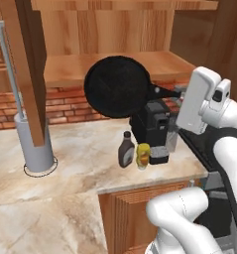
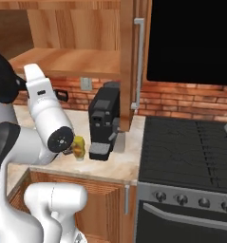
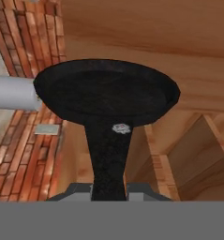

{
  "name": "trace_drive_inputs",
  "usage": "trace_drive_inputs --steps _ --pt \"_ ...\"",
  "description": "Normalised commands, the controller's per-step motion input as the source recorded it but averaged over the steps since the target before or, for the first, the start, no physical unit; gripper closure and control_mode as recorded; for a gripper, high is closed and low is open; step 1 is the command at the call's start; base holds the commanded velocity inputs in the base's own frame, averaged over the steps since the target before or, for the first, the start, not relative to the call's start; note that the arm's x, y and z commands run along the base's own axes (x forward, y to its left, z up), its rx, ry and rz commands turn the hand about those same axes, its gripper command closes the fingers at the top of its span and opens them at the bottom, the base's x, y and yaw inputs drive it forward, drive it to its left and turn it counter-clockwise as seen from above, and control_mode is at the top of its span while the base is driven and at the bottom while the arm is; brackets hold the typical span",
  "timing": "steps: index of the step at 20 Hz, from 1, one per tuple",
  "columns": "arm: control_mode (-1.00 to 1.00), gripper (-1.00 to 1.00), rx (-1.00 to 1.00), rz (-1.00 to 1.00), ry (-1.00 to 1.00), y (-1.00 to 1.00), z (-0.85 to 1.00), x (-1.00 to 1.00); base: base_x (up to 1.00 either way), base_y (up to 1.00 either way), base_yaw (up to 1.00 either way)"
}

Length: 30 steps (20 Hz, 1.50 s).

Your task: Pick the pan from the cabinet and place it on the stove. Then turn on the stove burner for the pan.

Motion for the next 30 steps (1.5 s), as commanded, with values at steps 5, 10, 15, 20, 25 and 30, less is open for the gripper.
trace_drive_inputs --steps 5,10,15,20,25,30 --pt "1.00 1.00 0.00 0.00 0.00 0.00 0.00 0.00 -0.55 0.00 -0.01" --pt "1.00 1.00 0.00 0.00 0.00 0.00 0.00 0.00 -0.61 0.00 -0.04" --pt "1.00 1.00 0.00 0.00 0.00 0.00 0.00 0.00 -0.57 -0.07 -0.06" --pt "1.00 1.00 0.00 0.00 0.00 0.00 0.00 0.00 -0.57 -0.19 -0.05" --pt "1.00 1.00 0.00 0.00 0.00 0.00 0.00 0.00 -0.52 -0.35 -0.02" --pt "1.00 1.00 0.00 0.00 0.00 0.00 0.00 0.00 -0.41 -0.49 -0.01"
